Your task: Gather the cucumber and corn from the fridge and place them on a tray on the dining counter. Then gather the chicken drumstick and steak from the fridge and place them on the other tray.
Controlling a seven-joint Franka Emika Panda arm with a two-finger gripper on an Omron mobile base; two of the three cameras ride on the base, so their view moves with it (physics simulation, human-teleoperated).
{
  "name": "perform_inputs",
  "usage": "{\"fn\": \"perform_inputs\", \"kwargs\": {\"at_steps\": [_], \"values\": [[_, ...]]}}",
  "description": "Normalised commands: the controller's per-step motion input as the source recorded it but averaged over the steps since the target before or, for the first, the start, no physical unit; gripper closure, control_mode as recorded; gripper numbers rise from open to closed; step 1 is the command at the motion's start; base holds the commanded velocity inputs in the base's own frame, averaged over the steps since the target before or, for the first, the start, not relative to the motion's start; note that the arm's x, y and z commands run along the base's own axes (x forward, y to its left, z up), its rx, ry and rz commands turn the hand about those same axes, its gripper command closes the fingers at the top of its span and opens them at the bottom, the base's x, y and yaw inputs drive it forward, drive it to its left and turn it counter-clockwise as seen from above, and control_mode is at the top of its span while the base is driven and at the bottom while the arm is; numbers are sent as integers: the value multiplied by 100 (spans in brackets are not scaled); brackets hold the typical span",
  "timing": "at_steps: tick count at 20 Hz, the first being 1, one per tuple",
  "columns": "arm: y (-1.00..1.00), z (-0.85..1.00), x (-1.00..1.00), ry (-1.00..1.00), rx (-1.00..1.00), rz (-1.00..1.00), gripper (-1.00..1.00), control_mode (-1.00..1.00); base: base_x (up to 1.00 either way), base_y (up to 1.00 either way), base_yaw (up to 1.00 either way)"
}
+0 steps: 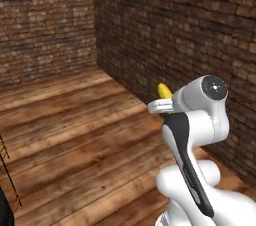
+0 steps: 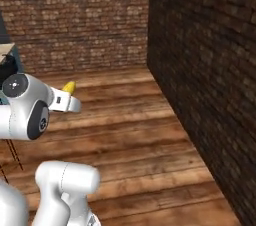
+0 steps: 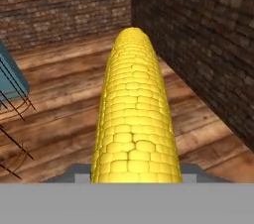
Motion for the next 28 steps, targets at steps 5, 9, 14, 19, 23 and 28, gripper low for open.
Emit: {"fn": "perform_inputs", "kwargs": {"at_steps": [5,9,14,19,23,28], "values": [[0,0,0,0,0,0,100,100,100,0,43],[0,0,0,0,0,0,100,100,100,0,38],[0,0,0,0,0,0,100,100,100,0,36],[0,0,0,0,0,0,100,100,100,0,37],[0,0,0,0,0,0,100,100,100,0,43],[0,0,0,0,0,0,100,100,99,0,62]]}}
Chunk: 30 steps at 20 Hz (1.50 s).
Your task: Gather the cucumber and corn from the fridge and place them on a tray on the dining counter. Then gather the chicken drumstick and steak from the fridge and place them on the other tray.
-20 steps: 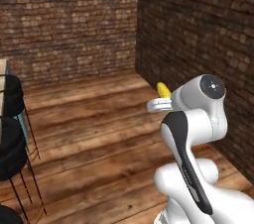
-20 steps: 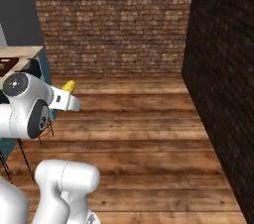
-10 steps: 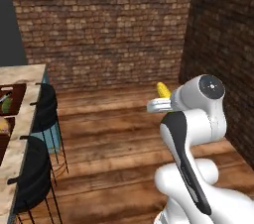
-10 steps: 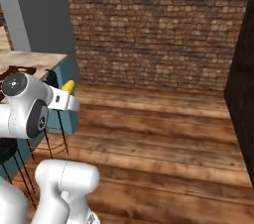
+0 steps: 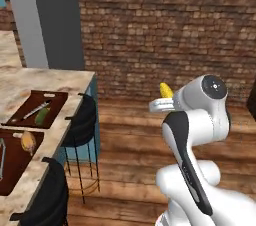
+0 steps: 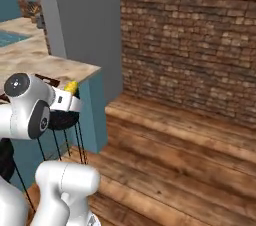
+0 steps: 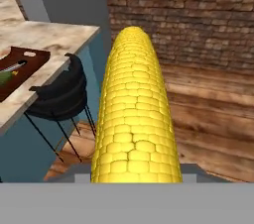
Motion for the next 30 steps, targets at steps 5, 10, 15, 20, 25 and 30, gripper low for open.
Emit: {"fn": "perform_inputs", "kwargs": {"at_steps": [5,10,15,20,25,30], "values": [[0,0,0,0,0,0,100,100,87,1,72],[0,0,0,0,0,0,100,100,60,22,76],[0,0,0,0,0,0,100,100,80,11,64],[0,0,0,0,0,0,100,100,100,-50,32],[0,0,0,0,0,0,100,100,95,-21,14],[0,0,0,0,0,0,100,100,41,0,5]]}}
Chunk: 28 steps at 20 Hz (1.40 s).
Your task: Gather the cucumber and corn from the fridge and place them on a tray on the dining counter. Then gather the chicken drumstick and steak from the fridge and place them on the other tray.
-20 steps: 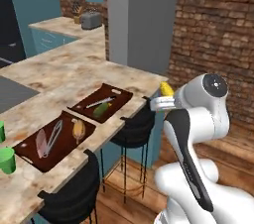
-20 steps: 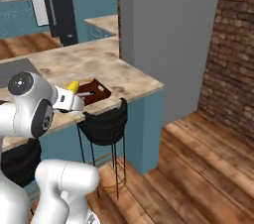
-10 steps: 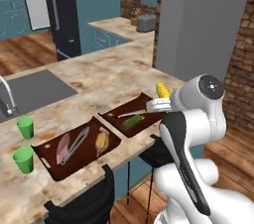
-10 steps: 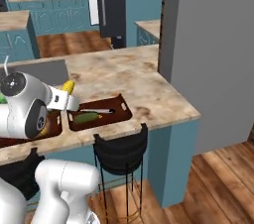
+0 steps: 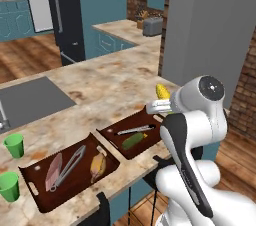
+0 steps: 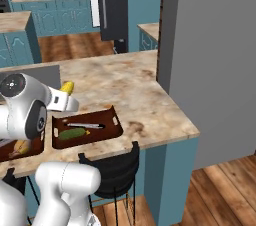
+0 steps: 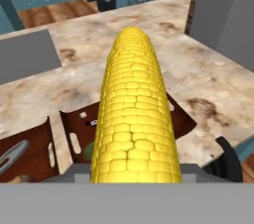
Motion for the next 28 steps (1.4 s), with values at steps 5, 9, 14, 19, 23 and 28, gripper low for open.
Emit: {"fn": "perform_inputs", "kwargs": {"at_steps": [5,9,14,19,23,28], "values": [[0,0,0,0,0,0,100,100,0,0,0],[0,0,16,0,0,0,100,-100,4,0,0],[33,-1,77,5,0,-11,100,-100,0,0,0],[34,-13,3,11,0,-35,100,-100,0,0,0],[-4,-6,-14,9,3,-16,100,-100,0,0,0],[-7,-11,37,13,12,-13,100,-100,0,0,0]]}}
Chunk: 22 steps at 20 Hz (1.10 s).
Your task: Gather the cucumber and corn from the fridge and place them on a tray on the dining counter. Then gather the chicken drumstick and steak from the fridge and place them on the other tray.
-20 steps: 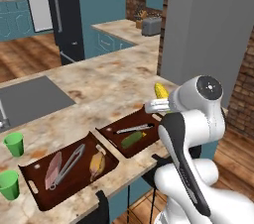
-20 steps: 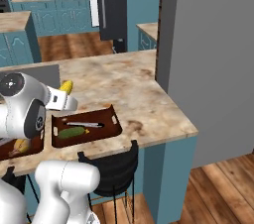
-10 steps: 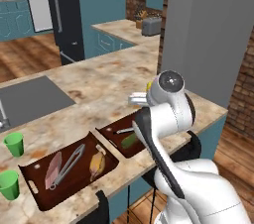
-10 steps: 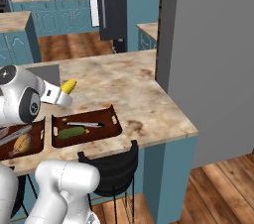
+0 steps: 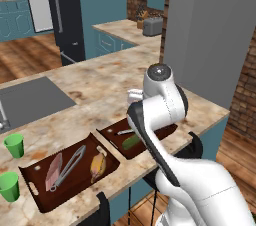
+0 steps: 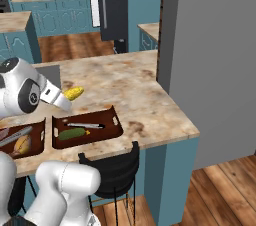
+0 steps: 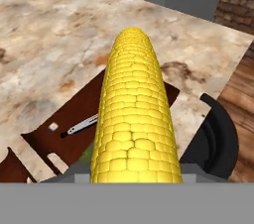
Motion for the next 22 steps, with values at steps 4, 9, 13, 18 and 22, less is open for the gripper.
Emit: {"fn": "perform_inputs", "kwargs": {"at_steps": [4,9,13,18,22], "values": [[0,-41,92,0,4,-23,100,-100,0,0,0],[0,-37,96,0,14,-29,100,-100,0,0,0],[0,-29,57,2,20,-19,100,-100,0,0,0],[-3,-43,0,2,18,-9,100,-100,0,0,0],[-6,-62,17,2,11,-8,100,-100,0,0,0]]}}
